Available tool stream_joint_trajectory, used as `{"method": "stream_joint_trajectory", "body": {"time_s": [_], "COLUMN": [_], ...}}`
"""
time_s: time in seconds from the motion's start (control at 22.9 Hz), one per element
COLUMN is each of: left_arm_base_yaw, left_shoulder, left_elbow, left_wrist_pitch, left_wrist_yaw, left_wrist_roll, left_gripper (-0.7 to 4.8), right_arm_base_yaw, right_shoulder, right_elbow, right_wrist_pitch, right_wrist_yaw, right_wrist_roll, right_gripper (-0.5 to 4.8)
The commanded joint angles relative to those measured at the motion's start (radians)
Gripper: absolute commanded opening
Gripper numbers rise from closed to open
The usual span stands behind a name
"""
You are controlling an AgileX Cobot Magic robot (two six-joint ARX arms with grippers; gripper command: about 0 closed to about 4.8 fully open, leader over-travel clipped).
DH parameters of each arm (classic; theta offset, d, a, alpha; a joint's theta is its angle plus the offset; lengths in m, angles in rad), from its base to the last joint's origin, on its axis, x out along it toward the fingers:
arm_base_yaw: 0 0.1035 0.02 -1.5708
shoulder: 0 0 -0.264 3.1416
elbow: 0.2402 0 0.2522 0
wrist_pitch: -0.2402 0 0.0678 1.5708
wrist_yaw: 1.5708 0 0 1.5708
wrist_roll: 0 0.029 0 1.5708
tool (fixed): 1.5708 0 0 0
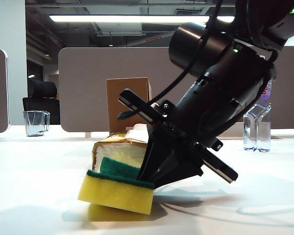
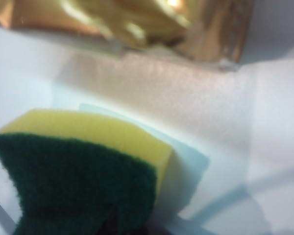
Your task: Move the sponge from left to right to wipe the table, avoiding obstacles on the table, and finally reaching the bottle of mineral water.
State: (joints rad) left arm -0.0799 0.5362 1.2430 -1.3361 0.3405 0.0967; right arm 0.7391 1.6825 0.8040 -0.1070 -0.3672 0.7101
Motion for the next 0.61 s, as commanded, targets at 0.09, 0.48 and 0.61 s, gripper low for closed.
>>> {"method": "stream_joint_trajectory", "body": {"time_s": [0.09,0.48,0.61], "left_arm_base_yaw": [-0.006,-0.006,-0.006], "left_shoulder": [0.000,0.000,0.000], "left_elbow": [0.003,0.003,0.003], "left_wrist_pitch": [0.006,0.015,0.016], "left_wrist_yaw": [0.005,0.032,0.031], "left_wrist_roll": [-0.003,-0.004,-0.004], "left_gripper": [4.04,4.04,4.04], "right_arm_base_yaw": [-0.002,-0.003,-0.018], "right_shoulder": [0.014,0.014,0.013], "right_elbow": [-0.013,-0.014,-0.015], "right_wrist_pitch": [-0.079,-0.168,-0.217], "right_wrist_yaw": [0.079,0.125,0.160], "right_wrist_roll": [-0.011,-0.064,-0.080], "right_gripper": [-0.08,-0.08,-0.08]}}
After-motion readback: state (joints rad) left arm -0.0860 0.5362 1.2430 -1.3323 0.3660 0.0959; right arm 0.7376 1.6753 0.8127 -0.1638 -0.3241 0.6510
